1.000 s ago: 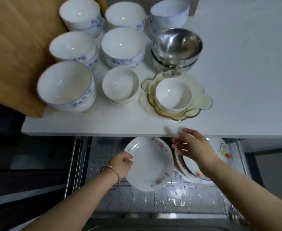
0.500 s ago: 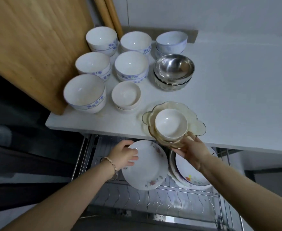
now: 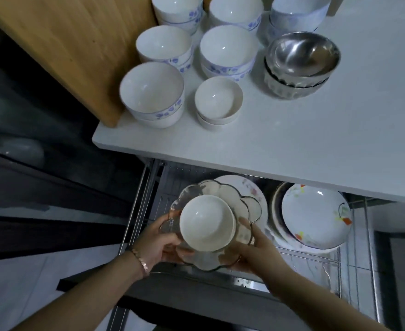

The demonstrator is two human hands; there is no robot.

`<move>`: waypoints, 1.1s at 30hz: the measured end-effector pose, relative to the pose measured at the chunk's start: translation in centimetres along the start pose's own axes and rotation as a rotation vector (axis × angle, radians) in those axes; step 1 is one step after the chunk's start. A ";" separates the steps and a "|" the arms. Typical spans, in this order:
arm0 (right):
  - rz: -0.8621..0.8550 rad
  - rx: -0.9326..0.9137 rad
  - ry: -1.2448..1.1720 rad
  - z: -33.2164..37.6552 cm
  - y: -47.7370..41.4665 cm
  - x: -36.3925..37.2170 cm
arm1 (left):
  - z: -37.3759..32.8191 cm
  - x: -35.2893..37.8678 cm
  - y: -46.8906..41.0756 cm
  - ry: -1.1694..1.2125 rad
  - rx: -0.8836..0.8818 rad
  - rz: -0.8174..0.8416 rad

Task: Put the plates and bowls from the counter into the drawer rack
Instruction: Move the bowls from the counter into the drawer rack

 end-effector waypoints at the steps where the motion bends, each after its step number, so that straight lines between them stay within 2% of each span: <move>1: 0.019 0.021 -0.026 -0.9 -0.8 1.4 | 0.1 -1.1 -0.5 -0.002 -0.008 -0.014; 4: 0.003 0.053 -0.105 -2.8 -3.2 4.7 | 0.1 -4.2 -2.5 -0.067 -0.030 -0.081; 8: -0.069 0.139 -0.288 -5.1 -8.6 8.5 | -0.7 -8.9 -6.6 -0.281 -0.031 -0.163; 12: -0.094 0.184 -0.415 -5.7 -14.2 11.3 | -1.9 -14.6 -10.7 -0.248 0.086 -0.409; 14: -0.121 0.180 -0.450 -5.5 -17.0 12.3 | -1.5 -16.8 -12.7 -0.354 0.078 -0.484; 19: -0.309 0.149 -0.556 -4.7 -23.1 12.6 | 0.3 -17.3 -16.2 -0.635 -0.062 -0.359; 22: -0.425 0.162 -0.605 -5.0 -25.1 12.0 | 0.3 -17.4 -16.8 -0.755 -0.067 -0.379; 24: -0.474 0.170 -0.537 -5.5 -25.9 11.7 | 0.2 -17.4 -17.0 -0.801 -0.078 -0.387; 33: -0.516 0.203 -0.545 -6.7 -29.0 12.0 | 0.5 -17.9 -17.5 -0.696 -0.141 -0.380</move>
Point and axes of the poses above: each hand's wrist, its own y-axis away from the middle knuckle, its own x-axis out of the palm, z = x × y, the point moved 7 cm from there along -y, towards the middle knuckle, and after that the axes turned 2 degrees about y, right-handed, at the moved point
